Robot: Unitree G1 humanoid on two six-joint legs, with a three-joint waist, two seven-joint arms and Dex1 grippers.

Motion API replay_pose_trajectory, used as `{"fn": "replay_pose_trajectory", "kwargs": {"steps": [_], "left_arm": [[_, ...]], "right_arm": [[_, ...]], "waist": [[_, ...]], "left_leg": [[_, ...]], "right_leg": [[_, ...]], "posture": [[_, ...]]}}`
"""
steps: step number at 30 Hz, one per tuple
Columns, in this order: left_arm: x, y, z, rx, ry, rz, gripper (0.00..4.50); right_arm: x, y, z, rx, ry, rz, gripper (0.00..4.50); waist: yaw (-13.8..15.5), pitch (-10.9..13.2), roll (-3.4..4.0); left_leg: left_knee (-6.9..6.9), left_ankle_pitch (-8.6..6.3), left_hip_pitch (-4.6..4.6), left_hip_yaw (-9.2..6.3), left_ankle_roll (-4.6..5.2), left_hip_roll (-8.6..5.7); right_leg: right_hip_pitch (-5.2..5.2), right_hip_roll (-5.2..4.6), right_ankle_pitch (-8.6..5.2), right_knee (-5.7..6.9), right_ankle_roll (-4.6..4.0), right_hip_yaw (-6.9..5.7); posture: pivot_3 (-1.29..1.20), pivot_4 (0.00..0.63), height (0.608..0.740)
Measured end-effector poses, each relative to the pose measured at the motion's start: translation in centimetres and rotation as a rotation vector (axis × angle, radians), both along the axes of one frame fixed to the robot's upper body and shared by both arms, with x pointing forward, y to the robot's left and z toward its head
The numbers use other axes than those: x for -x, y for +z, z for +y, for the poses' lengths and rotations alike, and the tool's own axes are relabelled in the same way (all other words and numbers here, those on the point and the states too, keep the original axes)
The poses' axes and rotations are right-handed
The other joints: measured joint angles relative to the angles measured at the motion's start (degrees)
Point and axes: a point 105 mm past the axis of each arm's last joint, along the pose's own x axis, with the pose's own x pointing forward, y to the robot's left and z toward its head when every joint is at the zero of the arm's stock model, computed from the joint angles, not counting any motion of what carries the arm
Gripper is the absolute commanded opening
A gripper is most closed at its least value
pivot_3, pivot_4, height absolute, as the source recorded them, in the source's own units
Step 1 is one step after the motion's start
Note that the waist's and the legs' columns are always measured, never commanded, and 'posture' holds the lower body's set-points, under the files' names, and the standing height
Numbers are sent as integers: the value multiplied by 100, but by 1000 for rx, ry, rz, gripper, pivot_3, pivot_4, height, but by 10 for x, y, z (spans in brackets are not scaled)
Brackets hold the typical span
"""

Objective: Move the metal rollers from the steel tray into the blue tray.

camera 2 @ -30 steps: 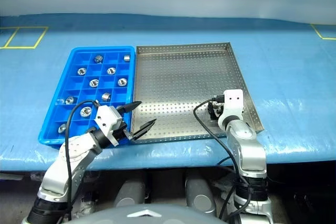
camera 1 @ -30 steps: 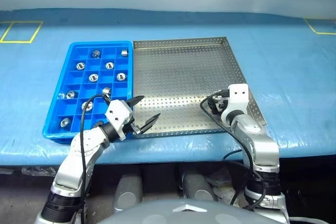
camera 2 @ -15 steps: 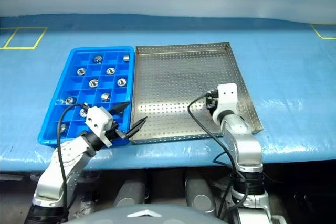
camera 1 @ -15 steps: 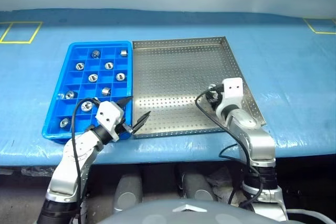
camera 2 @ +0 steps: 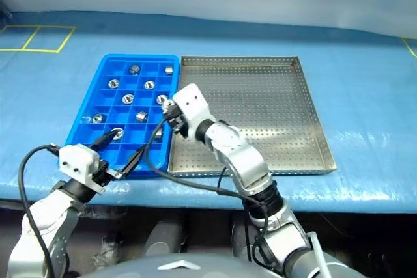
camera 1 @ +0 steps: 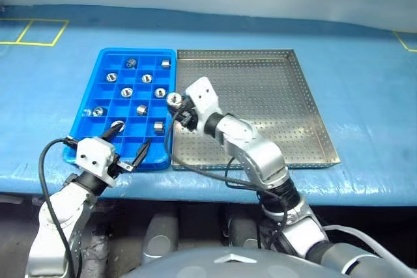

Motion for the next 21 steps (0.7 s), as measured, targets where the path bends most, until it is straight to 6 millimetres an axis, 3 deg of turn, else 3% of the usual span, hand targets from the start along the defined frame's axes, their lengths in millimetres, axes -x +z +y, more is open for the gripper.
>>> {"fn": "replay_pose_trajectory", "kwargs": {"steps": [9, 14, 21], "left_arm": [[28, 4, 17, 1, 140, 5, 4237], [39, 2, 20, 9, 183, 16, 4237], [37, 4, 18, 3, 178, 3, 4237]], "right_arm": [[33, -21, 41, 51, 241, 33, 1696], [35, -28, 43, 60, 277, 48, 1696], [28, -38, 38, 101, 261, 57, 1696]], "waist": [[381, -2, -7], [609, 1, -11], [841, 1, -15]], "left_leg": [[1, -1, -1, 0, -1, 1], [0, -1, -6, 0, -2, 2], [-1, -2, -25, 5, -5, 2]], "right_leg": [[-3, -3, -6, -4, -6, -5], [-11, -3, -8, -6, -10, -7], [-61, -3, -9, -6, -11, -9]], "posture": [[518, 150, 740], [544, 150, 740], [521, 150, 740]]}}
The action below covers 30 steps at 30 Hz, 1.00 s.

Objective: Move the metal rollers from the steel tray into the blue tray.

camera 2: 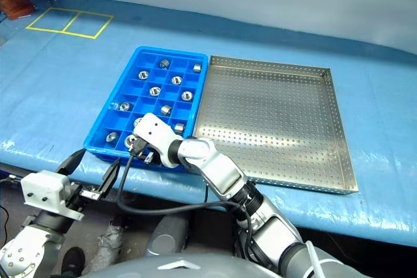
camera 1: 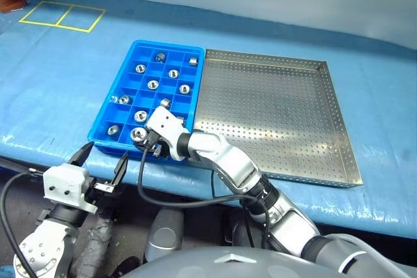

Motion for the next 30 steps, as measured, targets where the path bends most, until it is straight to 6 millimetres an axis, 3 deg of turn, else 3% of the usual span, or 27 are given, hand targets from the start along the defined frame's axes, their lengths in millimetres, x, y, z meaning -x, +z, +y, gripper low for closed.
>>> {"fn": "replay_pose_trajectory", "kwargs": {"steps": [15, 16, 19, 26, 30], "left_arm": [[-9, 5, -10, 4, -42, -38, 4237], [-9, 5, -11, 4, -43, -37, 4237], [-9, 4, -13, 8, -50, -37, 4237], [-10, 5, -12, 9, -50, -40, 4237], [-15, 11, -10, -5, -60, -57, 4237]], "right_arm": [[-13, -2, -23, 66, -10, -20, 1696], [-12, -2, -24, 69, -9, -19, 2432], [-15, -3, -27, 75, -26, -17, 3356], [-14, 1, -36, 52, -49, -22, 3356], [-21, 10, -57, -42, -153, -12, 3356]], "waist": [[278, -2, -2], [299, -2, -2], [345, -3, -2], [411, -3, -2], [439, -1, -4]], "left_leg": [[-5, 0, 2, 8, 0, 0], [-5, 0, 2, 9, 0, 0], [-7, -1, 1, 11, -2, 0], [-7, -3, -5, 12, -5, 1], [-4, -3, -13, 12, -5, 1]], "right_leg": [[-5, -1, 0, 0, 0, 1], [-6, 0, 0, 0, 0, 1], [-7, 0, 0, 0, 0, 2], [-13, -1, 0, -2, 0, 1], [-13, -1, 0, -1, 1, 1]], "posture": [[517, 150, 740], [517, 150, 740], [518, 150, 740], [499, 150, 740], [474, 150, 740]]}}
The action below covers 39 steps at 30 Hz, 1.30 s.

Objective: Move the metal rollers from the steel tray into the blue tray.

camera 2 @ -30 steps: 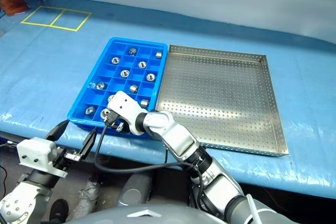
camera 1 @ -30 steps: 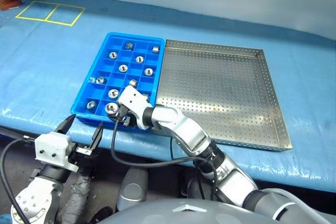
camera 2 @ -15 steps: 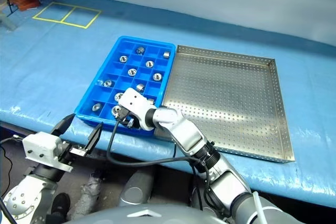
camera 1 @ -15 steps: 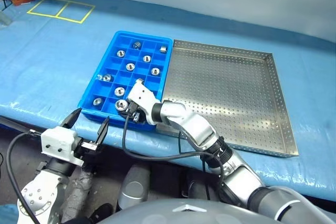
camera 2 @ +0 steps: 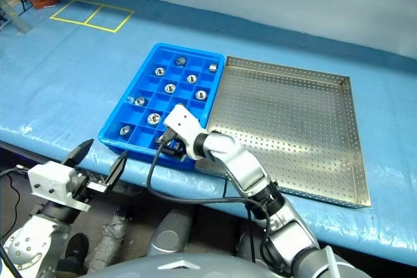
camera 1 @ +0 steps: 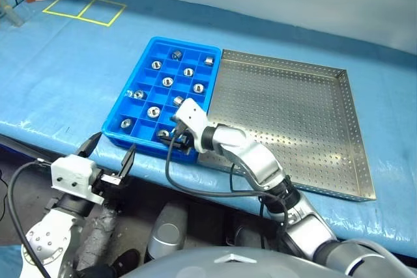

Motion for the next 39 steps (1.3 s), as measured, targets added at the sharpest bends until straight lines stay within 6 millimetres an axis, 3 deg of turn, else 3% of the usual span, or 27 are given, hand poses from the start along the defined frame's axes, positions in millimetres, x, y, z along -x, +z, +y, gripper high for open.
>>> {"fn": "replay_pose_trajectory", "kwargs": {"steps": [5, 13, 24, 29, 39], "left_arm": [[-11, 12, 5, -20, -15, -24, 4237], [-40, 25, -5, -19, -95, -67, 4237], [-76, 18, -32, -14, -227, -53, 4237], [-87, 13, -41, -19, -246, -44, 4237], [-100, 6, -60, 4, -285, -28, 4237]], "right_arm": [[2, 18, -30, -107, -115, -67, 3356], [13, 13, -80, -171, -354, -79, 3356], [30, 2, -149, -146, -732, -117, 3356], [36, 3, -166, -109, -824, -153, 3356], [42, 2, -172, -114, -913, -160, 3356]], "waist": [[-17, -1, -2], [-73, 0, -2], [-435, 0, -2], [-668, 0, -2], [-1032, 0, -2]], "left_leg": [[-2, -1, -1, 2, -1, 0], [0, 2, 6, -3, -6, 2], [1, 3, 8, -3, -7, 1], [6, 3, 28, -4, -6, 0], [8, 3, 30, -13, -5, -1]], "right_leg": [[13, 0, 0, -1, 1, 1], [26, 4, 0, 3, 1, 0], [37, 3, 3, 1, 5, 4], [63, 1, 3, -1, 5, 5], [70, 2, 4, 1, 6, 5]], "posture": [[448, 150, 740], [372, 150, 740], [304, 150, 740], [281, 150, 740], [190, 150, 740]]}}
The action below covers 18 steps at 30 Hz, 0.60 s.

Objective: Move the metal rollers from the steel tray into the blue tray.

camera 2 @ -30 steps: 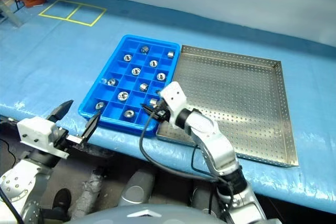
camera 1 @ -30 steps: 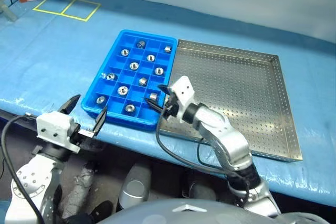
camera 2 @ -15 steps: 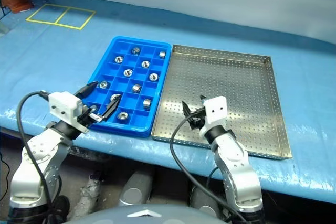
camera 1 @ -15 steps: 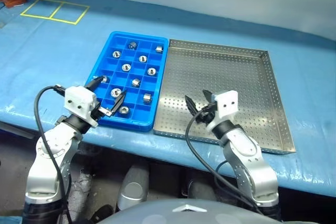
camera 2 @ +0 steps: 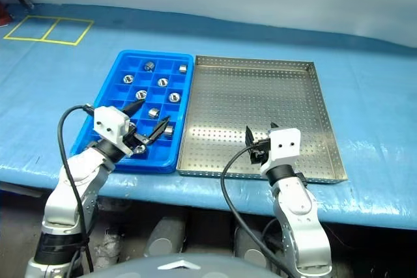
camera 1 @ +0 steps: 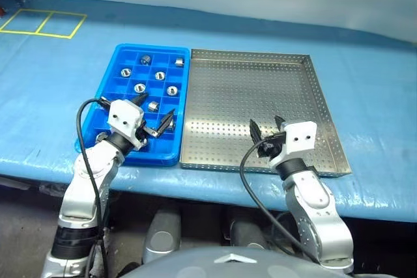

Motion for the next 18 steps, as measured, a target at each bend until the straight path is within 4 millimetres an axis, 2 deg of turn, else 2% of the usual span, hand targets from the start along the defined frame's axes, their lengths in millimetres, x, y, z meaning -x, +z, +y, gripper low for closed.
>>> {"fn": "replay_pose_trajectory", "kwargs": {"steps": [5, 11, 18], "left_arm": [[-6, 0, -5, -1, -31, 4, 4237], [1, -5, -22, -18, -137, 17, 4237], [6, -12, -22, -31, -164, 46, 4237]], "right_arm": [[3, 1, 0, 20, 5, -1, 3356], [6, -2, 9, 62, 101, 11, 3356], [5, -1, 14, 63, 138, 14, 3356]], "waist": [[-139, 0, 0], [-258, 0, 0], [-293, 0, 0]], "left_leg": [[5, 1, 4, 0, 1, 0], [6, 1, 6, -2, 2, -1], [11, 2, 7, -2, 3, -1]], "right_leg": [[5, 1, 1, 4, 2, 1], [7, 1, 2, 6, 3, 2], [10, 1, 4, 9, 5, 3]], "posture": [[172, 150, 740], [173, 150, 740], [165, 150, 740]]}}
